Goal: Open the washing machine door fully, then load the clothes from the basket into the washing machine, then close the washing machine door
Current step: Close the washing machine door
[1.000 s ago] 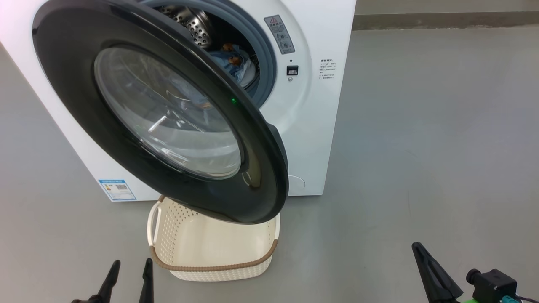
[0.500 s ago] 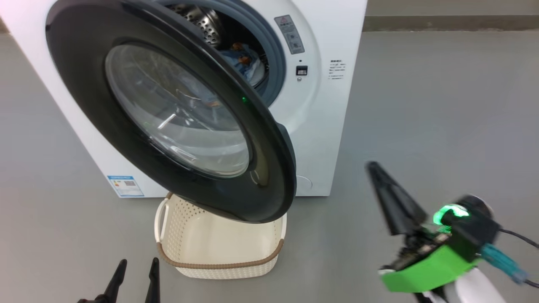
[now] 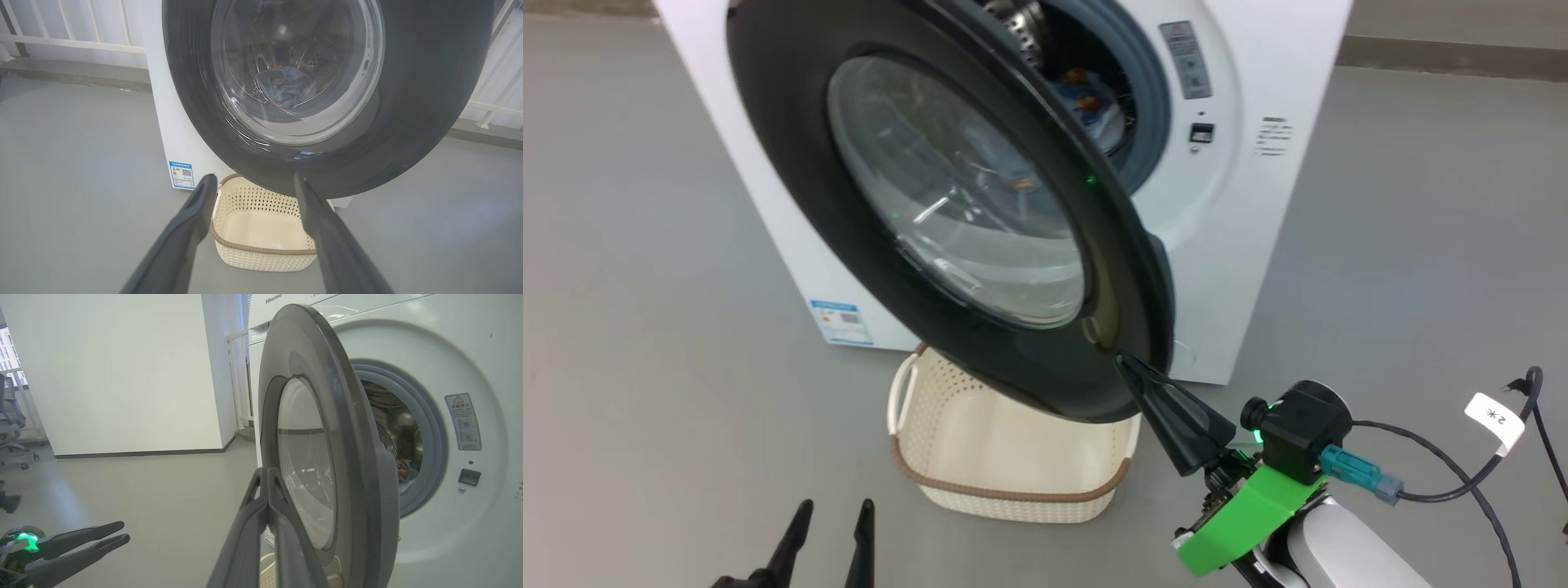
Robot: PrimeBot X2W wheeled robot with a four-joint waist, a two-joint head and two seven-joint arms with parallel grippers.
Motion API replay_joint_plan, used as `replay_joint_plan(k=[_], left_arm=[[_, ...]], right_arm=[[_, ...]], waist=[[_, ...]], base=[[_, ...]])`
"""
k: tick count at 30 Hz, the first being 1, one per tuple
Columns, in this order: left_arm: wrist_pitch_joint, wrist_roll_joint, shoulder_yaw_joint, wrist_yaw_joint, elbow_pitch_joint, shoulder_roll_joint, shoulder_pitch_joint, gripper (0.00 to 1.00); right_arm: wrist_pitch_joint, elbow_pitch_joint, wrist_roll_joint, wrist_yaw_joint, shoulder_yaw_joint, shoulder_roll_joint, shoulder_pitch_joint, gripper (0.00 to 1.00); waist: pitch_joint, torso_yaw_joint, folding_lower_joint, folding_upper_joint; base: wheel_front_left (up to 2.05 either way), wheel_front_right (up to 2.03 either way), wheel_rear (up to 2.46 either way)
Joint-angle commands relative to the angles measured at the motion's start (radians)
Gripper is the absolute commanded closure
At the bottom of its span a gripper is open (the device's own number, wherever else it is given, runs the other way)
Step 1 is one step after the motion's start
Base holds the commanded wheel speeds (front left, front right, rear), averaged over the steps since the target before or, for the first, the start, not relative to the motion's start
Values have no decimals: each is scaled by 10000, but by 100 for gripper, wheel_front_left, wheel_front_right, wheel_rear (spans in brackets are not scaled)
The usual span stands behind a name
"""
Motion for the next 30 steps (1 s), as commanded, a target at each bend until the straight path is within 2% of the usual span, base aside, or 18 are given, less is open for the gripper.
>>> replay_joint_plan(k=[1, 9, 14, 30], left_arm=[[-91, -83, 207, -25, -320, 39, -470, 0], [-91, -273, -272, -25, -521, 18, -740, 0], [-91, -406, -334, -25, -629, 13, -866, 0], [-91, -778, -410, -25, -843, 10, -1220, 0]], right_arm=[[-48, -14, 192, 14, 96, 154, -352, 100], [-48, 780, 408, 14, -333, 181, -743, 100], [-48, 912, 373, 14, -572, 119, -919, 100], [-48, 932, 230, 14, -1390, -165, -1485, 100]], waist=[[256, 526, 0, 0], [814, 1251, 0, 0], [1112, 1456, 0, 0], [1966, 1524, 0, 0]], base=[[0, 0, 0], [0, 0, 0], [0, 0, 0], [0, 0, 0]])
